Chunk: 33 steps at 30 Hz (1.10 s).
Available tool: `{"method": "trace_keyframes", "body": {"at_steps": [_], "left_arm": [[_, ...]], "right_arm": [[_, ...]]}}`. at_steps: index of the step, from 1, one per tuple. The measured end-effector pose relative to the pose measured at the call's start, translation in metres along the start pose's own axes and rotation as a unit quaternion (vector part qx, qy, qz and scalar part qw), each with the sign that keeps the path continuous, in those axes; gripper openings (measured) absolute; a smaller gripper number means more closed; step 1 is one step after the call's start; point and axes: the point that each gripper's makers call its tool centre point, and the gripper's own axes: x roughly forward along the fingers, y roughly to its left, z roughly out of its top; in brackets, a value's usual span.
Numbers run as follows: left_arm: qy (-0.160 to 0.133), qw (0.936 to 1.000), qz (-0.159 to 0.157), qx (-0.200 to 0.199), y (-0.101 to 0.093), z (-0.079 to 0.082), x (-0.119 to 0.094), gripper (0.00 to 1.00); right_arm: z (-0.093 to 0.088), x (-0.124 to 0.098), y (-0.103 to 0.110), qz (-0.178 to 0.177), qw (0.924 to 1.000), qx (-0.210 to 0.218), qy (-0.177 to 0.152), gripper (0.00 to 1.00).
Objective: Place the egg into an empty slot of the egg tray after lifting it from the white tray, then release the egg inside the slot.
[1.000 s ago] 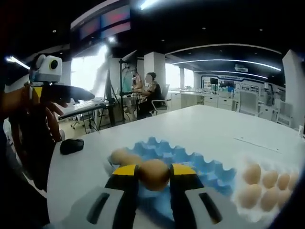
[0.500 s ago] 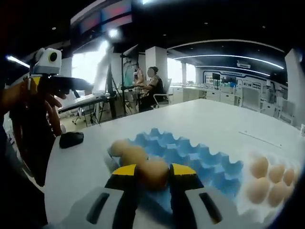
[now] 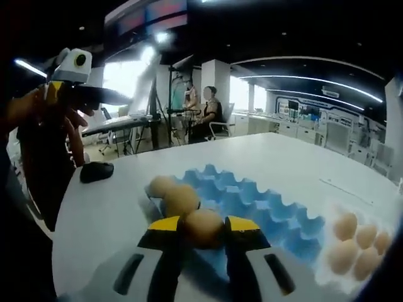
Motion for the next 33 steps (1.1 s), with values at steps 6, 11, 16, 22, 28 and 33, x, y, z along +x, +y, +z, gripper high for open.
{"method": "trace_keyframes", "body": {"at_steps": [6,11,16,22,28,33], "left_arm": [[0.0,1.0,-0.003,0.001,-0.001,0.002,0.002,0.8],[0.0,1.0,-0.003,0.002,-0.001,0.002,0.002,0.8],[0.0,1.0,-0.005,0.002,-0.002,0.002,0.003,0.79],[0.001,1.0,-0.005,0.003,-0.002,0.001,0.002,0.8],[-0.001,1.0,-0.002,0.004,-0.002,0.003,0.001,0.8],[0.001,1.0,-0.004,0.004,-0.003,0.003,0.002,0.8]], "right_arm": [[0.007,-0.004,-0.002,0.001,0.9992,0.022,-0.033,0.65],[0.019,-0.016,-0.006,0.001,0.9973,0.026,-0.069,0.79],[0.018,-0.022,-0.008,0.006,0.9979,0.023,-0.061,0.67],[0.027,-0.031,-0.008,0.01,0.9971,0.023,-0.072,0.69],[0.031,-0.043,-0.012,0.014,0.997,0.015,-0.075,0.65],[0.028,-0.051,-0.019,0.007,0.9974,0.017,-0.07,0.63]]}}
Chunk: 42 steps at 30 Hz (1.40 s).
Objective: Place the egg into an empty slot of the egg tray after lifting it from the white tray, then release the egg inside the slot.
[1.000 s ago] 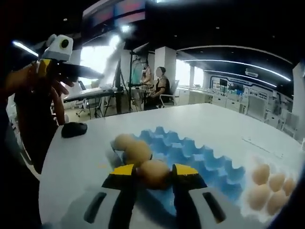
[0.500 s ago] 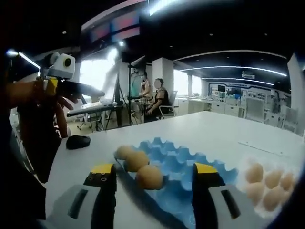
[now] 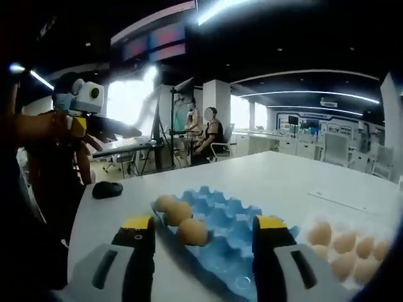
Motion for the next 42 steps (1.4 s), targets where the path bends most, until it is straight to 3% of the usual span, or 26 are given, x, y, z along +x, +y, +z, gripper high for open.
{"method": "trace_keyframes", "body": {"at_steps": [20,32,42], "left_arm": [[0.0,1.0,-0.001,0.002,-0.001,0.002,0.003,0.8],[0.002,1.0,-0.005,0.002,-0.001,0.0,0.006,0.8],[0.003,0.9999,-0.01,0.003,-0.004,0.001,0.01,0.8]], "right_arm": [[-0.008,-0.048,-0.038,-0.043,0.9989,-0.01,0.018,0.62],[-0.024,-0.088,-0.068,-0.094,0.9949,-0.005,0.037,0.6],[-0.037,-0.124,-0.1,-0.152,0.9871,0.007,0.05,0.59]]}}
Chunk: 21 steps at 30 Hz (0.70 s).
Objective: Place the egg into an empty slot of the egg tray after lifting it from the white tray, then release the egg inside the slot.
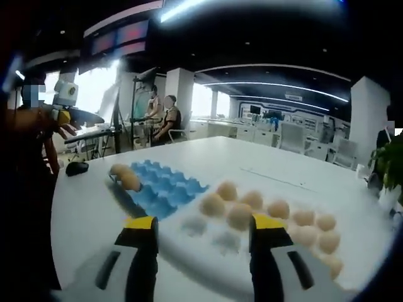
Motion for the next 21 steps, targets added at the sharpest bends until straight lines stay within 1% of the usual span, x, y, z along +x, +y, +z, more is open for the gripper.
{"method": "trace_keyframes", "body": {"at_steps": [2,10,12,13,15,16,17,18,19,21], "left_arm": [[0.0,1.0,-0.001,0.0,0.0,0.0,0.0,0.8],[0.002,1.0,-0.003,0.002,-0.002,0.001,0.001,0.8],[0.002,1.0,-0.003,0.001,-0.002,0.001,0.001,0.8],[0.002,1.0,-0.002,0.0,-0.002,0.001,0.001,0.8],[0.003,1.0,-0.004,0.001,-0.002,0.0,0.001,0.8],[0.004,1.0,-0.004,0.001,-0.002,0.0,0.002,0.8],[0.005,1.0,-0.004,0.001,-0.002,0.0,0.002,0.8],[0.005,1.0,-0.004,0.001,-0.003,0.0,0.002,0.8],[0.005,1.0,-0.005,0.001,-0.003,0.0,0.003,0.8],[0.006,1.0,-0.006,0.003,-0.004,0.001,0.004,0.8]], "right_arm": [[-0.003,-0.004,-0.009,-0.012,0.9999,-0.005,0.003,0.58],[-0.018,-0.019,-0.034,-0.046,0.9987,0.005,0.019,0.58],[-0.022,-0.025,-0.047,-0.069,0.9973,0.016,0.018,0.57],[-0.024,-0.029,-0.056,-0.082,0.996,0.029,0.018,0.57],[-0.024,-0.037,-0.078,-0.13,0.9907,0.035,0.017,0.53],[-0.024,-0.038,-0.08,-0.132,0.9904,0.036,0.017,0.51],[-0.027,-0.041,-0.091,-0.151,0.9873,0.044,0.023,0.49],[-0.031,-0.044,-0.098,-0.164,0.9851,0.039,0.035,0.44],[-0.031,-0.042,-0.102,-0.16,0.9857,0.045,0.028,0.42],[-0.038,-0.043,-0.108,-0.174,0.9824,0.052,0.045,0.38]]}}
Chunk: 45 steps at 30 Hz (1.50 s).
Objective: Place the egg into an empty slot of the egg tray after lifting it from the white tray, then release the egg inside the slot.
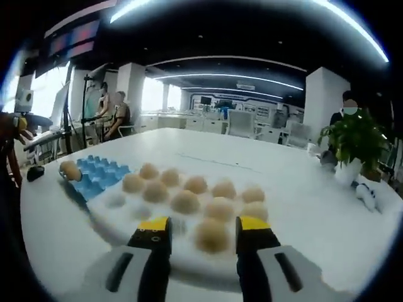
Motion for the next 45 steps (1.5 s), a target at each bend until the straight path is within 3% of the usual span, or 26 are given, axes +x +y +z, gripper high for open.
{"method": "trace_keyframes", "body": {"at_steps": [4,9,13,15,18,27,37,45], "left_arm": [[-0.001,1.0,0.0,0.001,-0.001,0.002,0.0,0.79],[0.002,1.0,0.0,0.002,-0.002,0.002,0.0,0.79],[0.002,1.0,0.002,0.001,-0.002,0.003,0.0,0.79],[0.003,1.0,0.001,0.003,-0.002,0.003,0.001,0.79],[0.003,1.0,0.0,0.003,-0.002,0.004,0.003,0.79],[0.001,1.0,-0.005,0.007,-0.004,0.007,0.006,0.79],[0.001,1.0,-0.004,0.005,-0.005,0.004,0.005,0.79],[0.0,1.0,-0.002,0.005,-0.004,0.003,0.003,0.79]], "right_arm": [[-0.005,0.009,0.0,0.004,1.0,0.002,0.006,0.35],[-0.021,0.019,0.003,0.012,0.9988,-0.012,0.045,0.28],[-0.021,0.022,-0.004,0.007,0.997,0.065,0.041,0.26],[-0.021,0.021,-0.003,0.014,0.9981,0.038,0.046,0.27],[-0.022,0.022,-0.004,0.018,0.9976,0.043,0.052,0.26],[-0.019,0.017,-0.001,0.02,0.9981,0.044,0.039,0.24],[-0.004,0.012,-0.004,0.011,0.9991,0.038,0.017,0.24],[0.007,0.004,0.006,0.011,0.9991,0.042,0.004,0.24]]}}
